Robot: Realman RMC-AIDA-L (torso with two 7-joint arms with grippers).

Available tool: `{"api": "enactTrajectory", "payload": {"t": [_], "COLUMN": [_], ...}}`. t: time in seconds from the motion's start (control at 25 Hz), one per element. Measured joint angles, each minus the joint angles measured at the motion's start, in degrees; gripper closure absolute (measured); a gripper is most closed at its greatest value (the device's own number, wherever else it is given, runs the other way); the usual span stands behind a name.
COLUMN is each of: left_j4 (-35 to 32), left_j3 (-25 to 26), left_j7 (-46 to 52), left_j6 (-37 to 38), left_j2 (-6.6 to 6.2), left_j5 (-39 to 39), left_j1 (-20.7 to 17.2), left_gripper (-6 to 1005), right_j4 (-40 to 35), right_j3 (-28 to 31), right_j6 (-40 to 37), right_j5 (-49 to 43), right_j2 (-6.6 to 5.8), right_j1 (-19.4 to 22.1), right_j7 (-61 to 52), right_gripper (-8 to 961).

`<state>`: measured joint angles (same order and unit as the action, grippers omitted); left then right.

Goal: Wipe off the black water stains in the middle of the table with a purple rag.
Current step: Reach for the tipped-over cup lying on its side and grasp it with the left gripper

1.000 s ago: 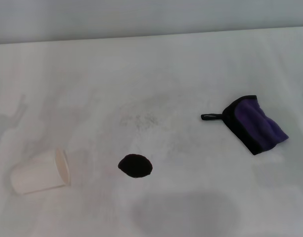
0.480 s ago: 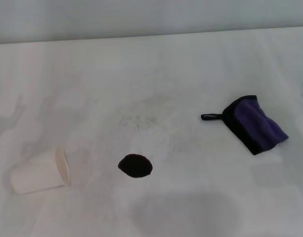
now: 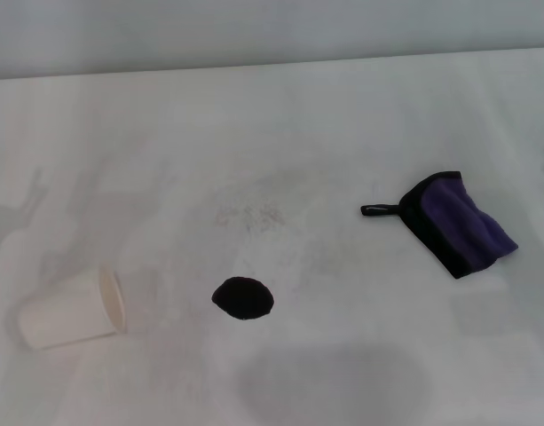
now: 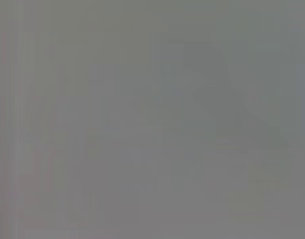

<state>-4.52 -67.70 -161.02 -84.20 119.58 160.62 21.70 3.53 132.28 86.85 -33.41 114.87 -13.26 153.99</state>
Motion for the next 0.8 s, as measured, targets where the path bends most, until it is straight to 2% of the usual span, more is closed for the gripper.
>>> {"api": "enactTrajectory", "payload": {"t": [0.8], "left_j4": [-0.13], "left_j3": [0.03], "left_j7": [0.14], "left_j6": [0.04], "left_j2": [0.04], "left_j5": [0.05], "left_j1": [0.57], "left_gripper": [122], "right_j4": [-0.62], "right_j3": [0.0], "right_j6": [3.12], "right_j5": [-0.03], "right_j2": [0.0], "right_j1": [0.61], "right_j7": [-0.64], "right_gripper": [78]}}
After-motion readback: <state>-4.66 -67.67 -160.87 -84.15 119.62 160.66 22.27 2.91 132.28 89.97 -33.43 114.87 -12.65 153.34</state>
